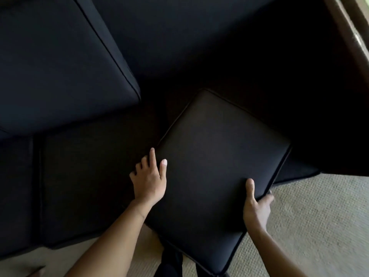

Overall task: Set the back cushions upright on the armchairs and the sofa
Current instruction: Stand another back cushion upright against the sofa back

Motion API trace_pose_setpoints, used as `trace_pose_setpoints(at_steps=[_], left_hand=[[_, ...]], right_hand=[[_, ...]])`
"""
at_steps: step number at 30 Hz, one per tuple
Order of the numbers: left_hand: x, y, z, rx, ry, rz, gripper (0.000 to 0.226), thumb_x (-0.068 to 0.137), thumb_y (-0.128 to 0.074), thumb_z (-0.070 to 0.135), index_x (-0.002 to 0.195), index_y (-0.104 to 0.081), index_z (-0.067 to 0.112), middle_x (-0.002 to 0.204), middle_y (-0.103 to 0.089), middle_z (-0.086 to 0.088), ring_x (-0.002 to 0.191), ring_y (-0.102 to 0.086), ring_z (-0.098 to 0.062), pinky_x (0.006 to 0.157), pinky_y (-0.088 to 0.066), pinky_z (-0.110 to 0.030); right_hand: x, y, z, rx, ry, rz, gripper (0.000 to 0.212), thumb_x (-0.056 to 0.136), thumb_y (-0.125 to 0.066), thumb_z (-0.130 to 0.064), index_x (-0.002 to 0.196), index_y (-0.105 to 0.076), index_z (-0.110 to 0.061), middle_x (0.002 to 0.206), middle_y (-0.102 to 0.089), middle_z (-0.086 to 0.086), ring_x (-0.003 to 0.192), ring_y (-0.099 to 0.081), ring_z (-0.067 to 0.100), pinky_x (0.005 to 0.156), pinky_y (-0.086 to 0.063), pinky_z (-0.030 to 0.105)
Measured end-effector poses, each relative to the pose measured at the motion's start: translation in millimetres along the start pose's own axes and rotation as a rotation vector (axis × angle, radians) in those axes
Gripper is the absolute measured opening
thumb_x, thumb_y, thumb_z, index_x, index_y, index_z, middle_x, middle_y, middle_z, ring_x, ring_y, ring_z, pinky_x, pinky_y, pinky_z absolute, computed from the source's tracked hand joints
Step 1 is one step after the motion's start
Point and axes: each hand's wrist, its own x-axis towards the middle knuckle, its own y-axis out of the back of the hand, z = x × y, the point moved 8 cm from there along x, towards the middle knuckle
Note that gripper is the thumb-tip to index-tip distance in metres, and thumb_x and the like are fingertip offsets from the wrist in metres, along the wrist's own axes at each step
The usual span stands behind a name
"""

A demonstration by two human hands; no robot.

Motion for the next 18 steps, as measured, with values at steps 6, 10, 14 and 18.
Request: trace_pose_setpoints(at_steps=[6,10,14,18], left_hand=[[8,-5,-6,-0.030,-0.054,0.017,0.080,0.104,-0.009,0.066,0.166,-0.029,0.020,0.153,-0.052,-0.014,0.130,-0.055,-0.038,0.100,-0.043,-0.058],[13,5,-6,-0.045,-0.077,-0.001,0.077,0.105,-0.014,0.062,0.168,-0.025,0.018,0.158,-0.046,-0.015,0.137,-0.050,-0.038,0.106,-0.040,-0.059],[-3,19,3,-0.050,-0.097,-0.074,0.067,0.112,-0.020,0.051,0.171,-0.013,0.019,0.176,-0.019,-0.017,0.161,-0.020,-0.038,0.126,-0.019,-0.062],[-46,39,23,-0.163,-0.140,-0.193,0.064,0.114,-0.019,0.051,0.172,-0.007,0.027,0.180,0.002,-0.009,0.165,0.007,-0.032,0.129,0.004,-0.061]], right_hand=[[5,-3,16,0.149,-0.044,0.029,0.096,0.087,-0.058,-0.079,0.156,-0.045,-0.013,0.156,-0.051,0.011,0.145,-0.046,0.031,0.122,-0.033,0.042],[-9,1,5,0.223,-0.009,0.015,0.097,0.085,-0.055,-0.084,0.153,-0.046,-0.015,0.150,-0.056,0.005,0.139,-0.052,0.028,0.120,-0.037,0.046],[-39,10,-16,0.255,0.046,-0.018,0.104,0.080,-0.036,-0.096,0.152,-0.048,-0.022,0.144,-0.057,-0.004,0.133,-0.053,0.021,0.120,-0.037,0.046],[-78,18,-41,0.270,0.087,-0.096,0.103,0.073,-0.024,-0.104,0.144,-0.056,-0.037,0.143,-0.060,-0.007,0.135,-0.054,0.023,0.122,-0.034,0.052]])
